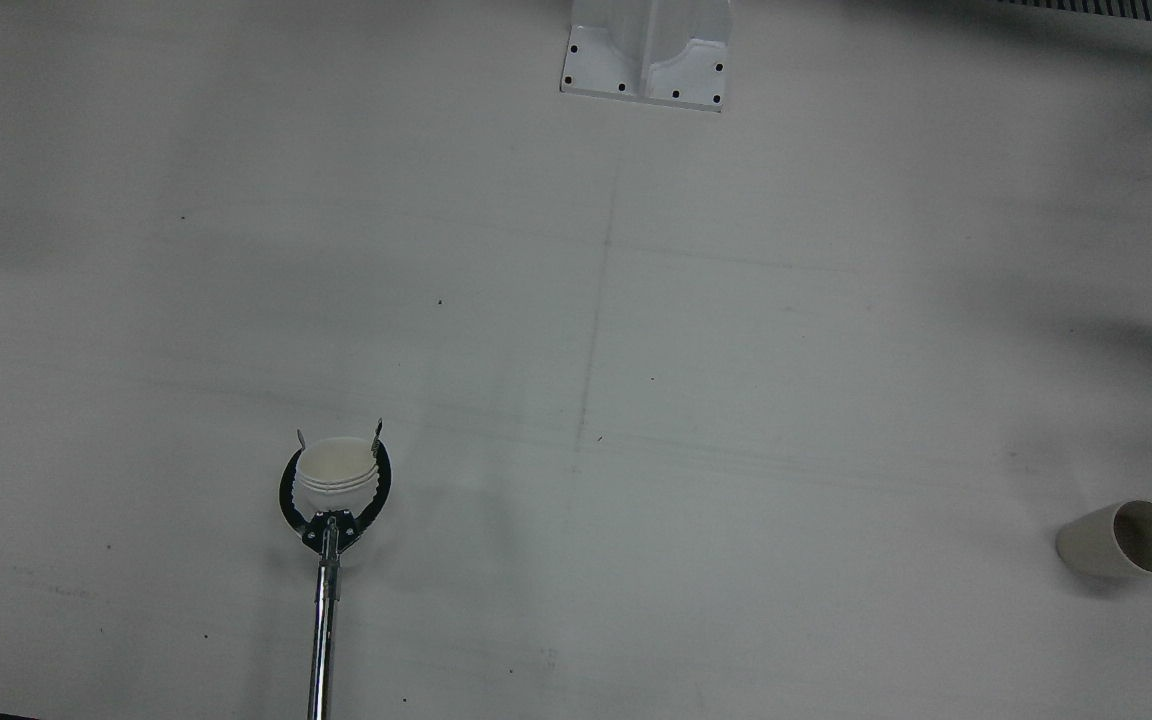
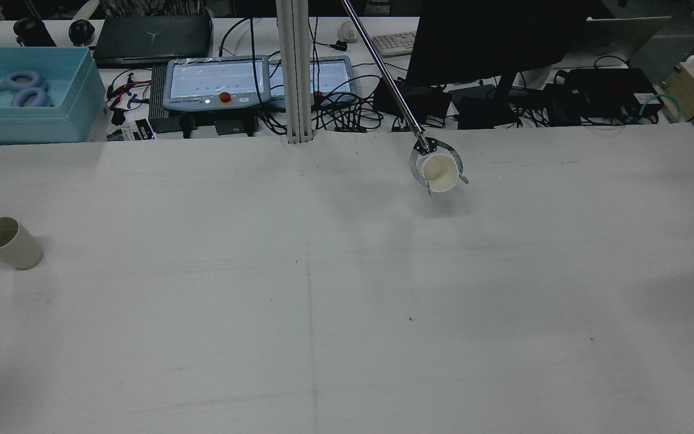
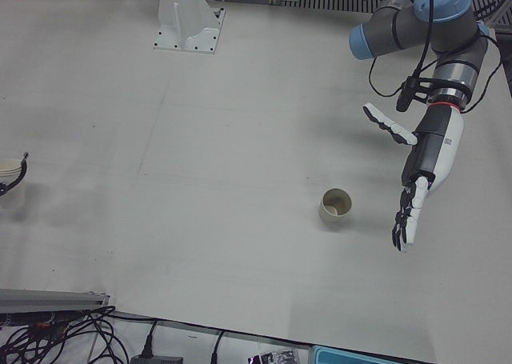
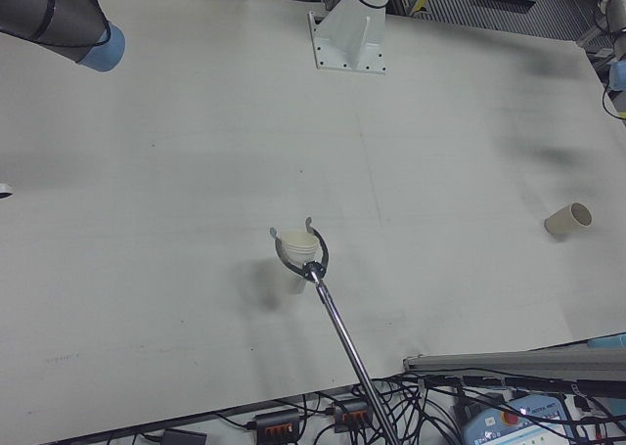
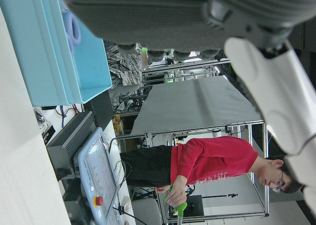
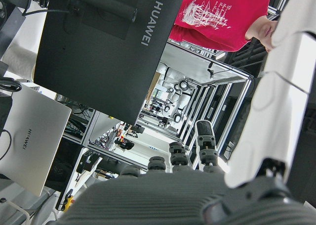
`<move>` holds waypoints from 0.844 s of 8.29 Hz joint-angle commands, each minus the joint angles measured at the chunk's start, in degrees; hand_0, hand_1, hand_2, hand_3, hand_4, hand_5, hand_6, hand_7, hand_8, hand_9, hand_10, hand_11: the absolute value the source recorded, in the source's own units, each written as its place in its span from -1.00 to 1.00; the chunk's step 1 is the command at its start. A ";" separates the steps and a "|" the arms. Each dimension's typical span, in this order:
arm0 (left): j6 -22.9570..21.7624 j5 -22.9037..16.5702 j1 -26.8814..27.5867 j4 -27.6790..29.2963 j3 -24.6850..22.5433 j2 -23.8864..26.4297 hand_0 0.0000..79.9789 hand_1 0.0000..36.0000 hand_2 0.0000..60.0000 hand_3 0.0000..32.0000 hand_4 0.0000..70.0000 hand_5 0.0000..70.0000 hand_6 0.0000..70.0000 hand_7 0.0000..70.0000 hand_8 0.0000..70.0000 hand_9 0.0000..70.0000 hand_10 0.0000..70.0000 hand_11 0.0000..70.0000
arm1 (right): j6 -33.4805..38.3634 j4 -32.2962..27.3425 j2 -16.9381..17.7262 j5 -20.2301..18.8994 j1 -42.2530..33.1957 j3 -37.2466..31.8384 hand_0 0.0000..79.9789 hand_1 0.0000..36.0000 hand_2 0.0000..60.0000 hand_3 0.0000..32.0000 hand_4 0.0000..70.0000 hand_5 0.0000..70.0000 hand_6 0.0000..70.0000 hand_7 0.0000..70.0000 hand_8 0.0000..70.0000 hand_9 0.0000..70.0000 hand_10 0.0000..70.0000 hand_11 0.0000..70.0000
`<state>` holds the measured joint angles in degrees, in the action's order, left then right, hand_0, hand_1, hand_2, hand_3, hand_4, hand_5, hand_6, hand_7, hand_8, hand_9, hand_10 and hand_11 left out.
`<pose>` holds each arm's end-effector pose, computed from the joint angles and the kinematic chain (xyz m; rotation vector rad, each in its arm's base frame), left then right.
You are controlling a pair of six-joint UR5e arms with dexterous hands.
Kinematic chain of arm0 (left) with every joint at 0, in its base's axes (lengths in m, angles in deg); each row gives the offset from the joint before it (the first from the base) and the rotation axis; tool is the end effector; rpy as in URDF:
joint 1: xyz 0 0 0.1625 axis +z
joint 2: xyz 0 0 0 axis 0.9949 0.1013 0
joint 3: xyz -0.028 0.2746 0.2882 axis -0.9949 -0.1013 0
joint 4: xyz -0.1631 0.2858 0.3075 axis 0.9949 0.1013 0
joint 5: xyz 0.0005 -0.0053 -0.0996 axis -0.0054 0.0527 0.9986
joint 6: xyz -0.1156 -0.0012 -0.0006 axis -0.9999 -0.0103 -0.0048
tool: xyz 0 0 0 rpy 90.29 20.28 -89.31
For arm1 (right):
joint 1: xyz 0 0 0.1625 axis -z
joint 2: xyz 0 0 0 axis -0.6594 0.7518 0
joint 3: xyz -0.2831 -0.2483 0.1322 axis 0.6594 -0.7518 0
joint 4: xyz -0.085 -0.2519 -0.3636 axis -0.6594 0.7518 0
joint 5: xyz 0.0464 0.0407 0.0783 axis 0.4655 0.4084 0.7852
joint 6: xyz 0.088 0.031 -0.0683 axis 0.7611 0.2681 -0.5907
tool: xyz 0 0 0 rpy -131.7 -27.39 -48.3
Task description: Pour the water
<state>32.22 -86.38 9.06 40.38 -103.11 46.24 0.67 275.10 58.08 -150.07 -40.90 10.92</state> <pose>0.0178 -0.5739 0.5357 -0.1386 2.1455 -1.8648 0.0719 -0.6377 0.5742 0.4589 -2.0292 2.0779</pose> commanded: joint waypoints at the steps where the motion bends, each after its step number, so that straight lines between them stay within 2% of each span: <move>1: 0.40 0.90 -0.46 6.58 2.91 -2.02 0.22 -1.00 -1.00 -1.00 -0.97 -0.95 -1.00 -1.00 -0.89 -1.00 -1.00 -1.00 | 0.56 -0.49 -0.17 -0.24 0.41 0.03 0.34 -0.03 -1.00 -1.00 -0.76 -0.33 -0.76 -0.72 -0.87 -0.95 -1.00 -1.00; 2: 0.57 1.17 -1.68 8.87 3.36 -2.82 0.30 -0.92 -1.00 -1.00 -0.99 -0.95 -1.00 -1.00 -0.89 -1.00 -1.00 -0.97 | 1.08 -0.58 -0.26 -0.41 0.33 0.38 0.33 -0.05 -1.00 -1.00 -0.77 -0.35 -0.74 -0.71 -0.86 -0.93 -1.00 -1.00; 3: 0.92 1.17 -2.21 11.59 3.28 -4.74 0.26 -1.00 -1.00 -1.00 -0.97 -0.94 -1.00 -0.99 -0.88 -1.00 -0.97 -0.93 | 1.26 -0.58 -0.09 -0.50 0.33 0.73 0.31 -0.12 -1.00 -1.00 -0.79 -0.37 -0.75 -0.73 -0.86 -0.93 -1.00 -1.00; 4: 1.10 1.17 -2.22 13.53 3.71 -5.89 0.23 -1.00 -1.00 -1.00 -0.96 -0.91 -1.00 -0.97 -0.83 -1.00 -1.00 -0.99 | 1.00 -0.41 0.09 -0.50 0.33 2.65 0.32 -0.14 -1.00 -1.00 -0.81 -0.38 -0.77 -0.74 -0.87 -0.94 -1.00 -1.00; 5: 0.84 1.17 -2.31 14.08 2.41 -7.30 0.22 -1.00 -1.00 -0.94 -0.99 -0.88 -1.00 -0.94 -0.81 -1.00 -1.00 -0.99 | 0.99 -0.40 0.09 -0.59 0.41 3.54 0.31 -0.21 -1.00 -1.00 -0.82 -0.38 -0.78 -0.73 -0.86 -0.94 -1.00 -1.00; 6: 0.84 1.17 -2.31 11.91 -2.65 -9.31 0.22 -1.00 -1.00 -0.82 -1.00 -0.88 -1.00 -0.93 -0.81 -1.00 -0.99 -0.97 | 0.82 -0.06 0.70 -0.50 1.28 6.59 0.31 -0.21 -1.00 -1.00 -0.78 -0.37 -0.76 -0.68 -0.86 -0.93 -1.00 -1.00; 7: 0.66 1.08 -2.31 10.32 -4.53 -9.59 0.23 -1.00 -1.00 -0.84 -1.00 -0.86 -1.00 -0.92 -0.81 -1.00 -0.99 -0.95 | 0.82 -0.05 1.84 -0.50 1.47 8.28 0.32 -0.19 -1.00 -0.95 -0.76 -0.34 -0.76 -0.65 -0.86 -0.93 -1.00 -1.00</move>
